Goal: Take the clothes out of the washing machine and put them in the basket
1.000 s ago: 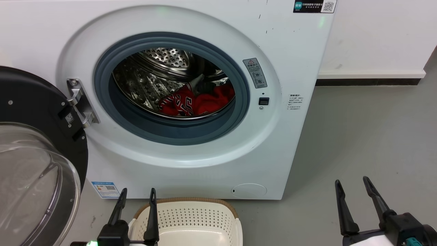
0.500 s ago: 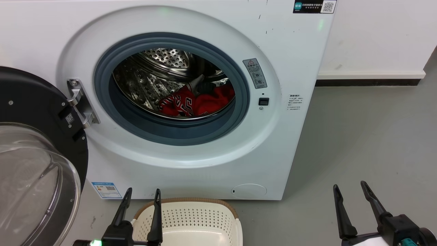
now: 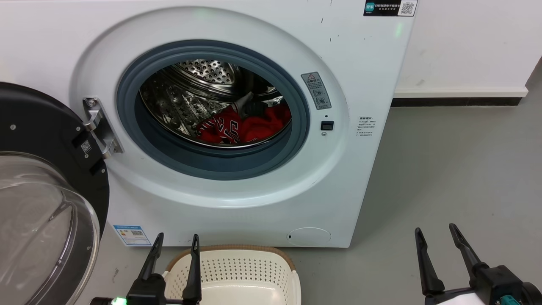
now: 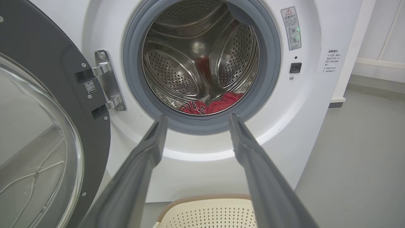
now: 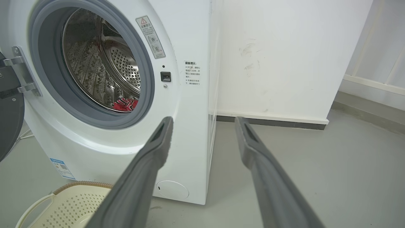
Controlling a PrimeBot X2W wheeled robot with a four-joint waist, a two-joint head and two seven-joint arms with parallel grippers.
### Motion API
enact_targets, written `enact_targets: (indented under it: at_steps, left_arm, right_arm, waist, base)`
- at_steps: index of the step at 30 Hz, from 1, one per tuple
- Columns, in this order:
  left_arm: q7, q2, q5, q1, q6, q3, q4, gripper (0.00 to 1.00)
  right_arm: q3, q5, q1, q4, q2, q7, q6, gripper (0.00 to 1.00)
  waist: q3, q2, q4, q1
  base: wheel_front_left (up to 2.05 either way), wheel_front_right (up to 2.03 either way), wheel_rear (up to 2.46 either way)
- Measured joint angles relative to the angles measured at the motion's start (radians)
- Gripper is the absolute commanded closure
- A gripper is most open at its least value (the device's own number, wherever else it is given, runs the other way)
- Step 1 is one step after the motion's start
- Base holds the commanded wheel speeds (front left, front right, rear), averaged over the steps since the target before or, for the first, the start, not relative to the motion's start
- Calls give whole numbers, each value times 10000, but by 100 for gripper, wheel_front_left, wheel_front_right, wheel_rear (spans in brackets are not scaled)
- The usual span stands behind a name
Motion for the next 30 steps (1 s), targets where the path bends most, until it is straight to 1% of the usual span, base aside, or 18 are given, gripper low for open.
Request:
enact_targets:
  at_steps: [4, 10, 12, 14, 19, 21, 23, 25, 27, 29, 30]
  left_arm:
    - [-12, 2, 8, 58, 31, 58, -56, 0]
    - [-12, 115, 23, -126, -121, 65, 211, 0]
    - [-12, 313, 84, -510, -382, -17, 405, 0]
    - [-12, 431, 61, -1145, -520, 56, 564, 0]
    - [-12, 1484, 67, -3200, -796, 644, 1145, 0]
    - [-12, 2084, 86, -4166, -953, 846, 1411, 0]
    - [-12, 2846, 127, -5273, -1204, 915, 1864, 0]
    - [211, 3655, 268, -6357, -1417, 709, 2431, 0]
    - [516, 4159, 138, -7612, -1509, 516, 2773, 0]
    - [1139, 4594, -12, -8875, -1565, 73, 3095, 0]
    - [1542, 4769, -215, -9415, -1569, -297, 3273, 0]
  right_arm:
    - [31, 0, -12, 6, 0, 0, 0, 0]
    - [40, -52, -219, -61, 0, -2, 0, 0]
    - [-50, 56, -329, -180, -2, 0, 0, 0]
    - [-61, 207, -608, -295, -8, -2, 0, 0]
    - [159, 577, -1054, -474, -12, 0, 0, 0]
    - [245, 832, -1279, -520, -21, -2, 0, 0]
    - [479, 1051, -1491, -591, -35, -2, 0, 0]
    - [704, 1241, -1661, -663, -31, -2, 2, 0]
    - [840, 1448, -1792, -694, -27, -2, 2, 0]
    - [1045, 1645, -1874, -731, -42, 0, 0, 0]
    - [1195, 1716, -1939, -763, -44, 0, -2, 0]
  waist:
    - [50, 0, -130, 0]
    - [459, 0, -512, 0]
    - [753, 0, -648, 0]
    - [1177, 0, -779, 0]
    - [2506, 0, -1179, 1]
    - [3098, 0, -1369, 1]
    - [3716, 0, -1581, 4]
    - [4341, -1, -1801, 4]
    - [4947, -1, -2024, 5]
    - [5515, -1, -2241, 5]
    - [5793, -1, -2354, 5]
  base:
    - [0, 0, 0]
    - [0, 0, 0]
    - [0, 0, 0]
    - [0, 0, 0]
    - [0, 0, 0]
    - [0, 0, 0]
    - [0, 0, 0]
    - [0, 0, 0]
    - [0, 0, 0]
    - [0, 0, 0]
    - [0, 0, 0]
